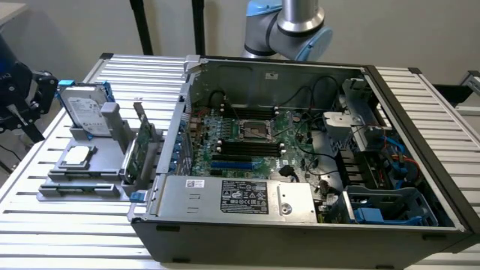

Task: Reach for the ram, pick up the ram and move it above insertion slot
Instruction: 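Pick up the ram and move it above insertion slot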

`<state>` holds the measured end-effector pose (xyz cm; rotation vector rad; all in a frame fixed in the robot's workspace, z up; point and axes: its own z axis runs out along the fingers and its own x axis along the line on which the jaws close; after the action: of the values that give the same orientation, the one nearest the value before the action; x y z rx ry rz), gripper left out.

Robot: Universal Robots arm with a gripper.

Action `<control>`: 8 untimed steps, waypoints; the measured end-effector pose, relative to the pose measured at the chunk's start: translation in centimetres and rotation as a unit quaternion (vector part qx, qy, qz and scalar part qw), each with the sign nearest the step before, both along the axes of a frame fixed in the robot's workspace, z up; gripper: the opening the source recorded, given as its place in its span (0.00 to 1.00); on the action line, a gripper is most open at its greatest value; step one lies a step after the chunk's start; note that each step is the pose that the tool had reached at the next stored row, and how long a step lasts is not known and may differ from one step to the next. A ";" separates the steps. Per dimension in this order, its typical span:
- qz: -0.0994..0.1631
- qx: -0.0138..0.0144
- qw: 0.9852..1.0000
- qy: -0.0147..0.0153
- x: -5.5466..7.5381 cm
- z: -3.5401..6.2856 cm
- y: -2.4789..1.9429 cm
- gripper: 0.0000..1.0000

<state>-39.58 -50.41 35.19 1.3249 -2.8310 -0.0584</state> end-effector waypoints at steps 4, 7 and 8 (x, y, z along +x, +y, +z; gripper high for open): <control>0.037 0.000 0.999 -0.001 0.0 0.00 0.00 0.11; 0.064 0.001 0.998 -0.002 0.0 -0.01 0.00 0.11; 0.072 0.001 0.997 -0.003 0.0 0.00 0.00 0.11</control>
<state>-39.57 -50.41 35.19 1.5283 -2.7304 -0.0572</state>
